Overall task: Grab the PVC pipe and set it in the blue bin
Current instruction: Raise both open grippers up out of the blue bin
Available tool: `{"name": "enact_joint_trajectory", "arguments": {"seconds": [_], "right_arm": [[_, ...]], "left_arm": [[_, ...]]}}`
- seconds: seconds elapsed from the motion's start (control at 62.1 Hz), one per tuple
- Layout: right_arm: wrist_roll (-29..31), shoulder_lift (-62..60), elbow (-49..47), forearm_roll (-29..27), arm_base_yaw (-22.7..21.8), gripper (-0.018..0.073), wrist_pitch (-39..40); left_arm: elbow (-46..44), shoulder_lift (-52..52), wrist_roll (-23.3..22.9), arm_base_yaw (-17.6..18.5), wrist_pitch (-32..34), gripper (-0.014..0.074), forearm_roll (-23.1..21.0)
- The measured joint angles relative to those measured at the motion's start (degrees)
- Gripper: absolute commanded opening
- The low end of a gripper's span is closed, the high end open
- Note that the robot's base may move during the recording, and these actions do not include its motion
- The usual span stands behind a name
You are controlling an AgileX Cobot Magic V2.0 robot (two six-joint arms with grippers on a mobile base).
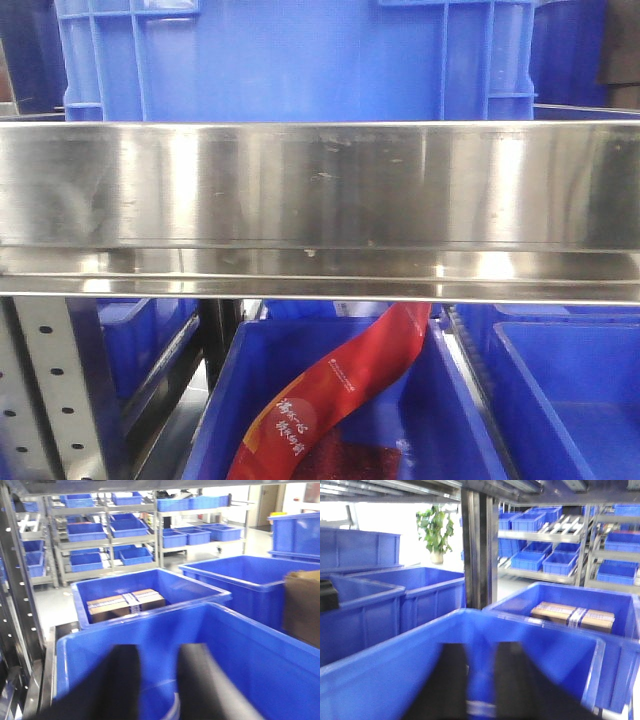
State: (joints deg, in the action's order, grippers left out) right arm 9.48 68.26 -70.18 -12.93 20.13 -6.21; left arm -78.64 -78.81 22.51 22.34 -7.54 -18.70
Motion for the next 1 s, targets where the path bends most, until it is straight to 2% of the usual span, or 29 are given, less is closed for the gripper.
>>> {"name": "enact_joint_trajectory", "arguments": {"seconds": [0.032, 0.483, 0.805, 0.999], "right_arm": [[0.0, -0.1, 0.0, 0.0, 0.0, -0.017, -0.5], [0.0, -3.3, 0.0, 0.0, 0.0, -0.0169, -6.3], [0.0, -9.4, 0.1, 0.0, 0.0, -0.0163, -6.4], [0.0, -13.9, 4.7, 0.0, -2.5, -0.0163, -6.4]], "left_arm": [[0.0, 0.1, 0.0, 0.0, -0.7, -0.0111, 0.0], [0.0, 5.1, 0.0, 0.0, -7.2, -0.0111, -0.9], [0.2, 9.8, 0.0, 0.0, -8.1, -0.0111, -1.0], [2.4, 11.3, -0.1, 0.0, -8.3, -0.0111, -1.1]]}}
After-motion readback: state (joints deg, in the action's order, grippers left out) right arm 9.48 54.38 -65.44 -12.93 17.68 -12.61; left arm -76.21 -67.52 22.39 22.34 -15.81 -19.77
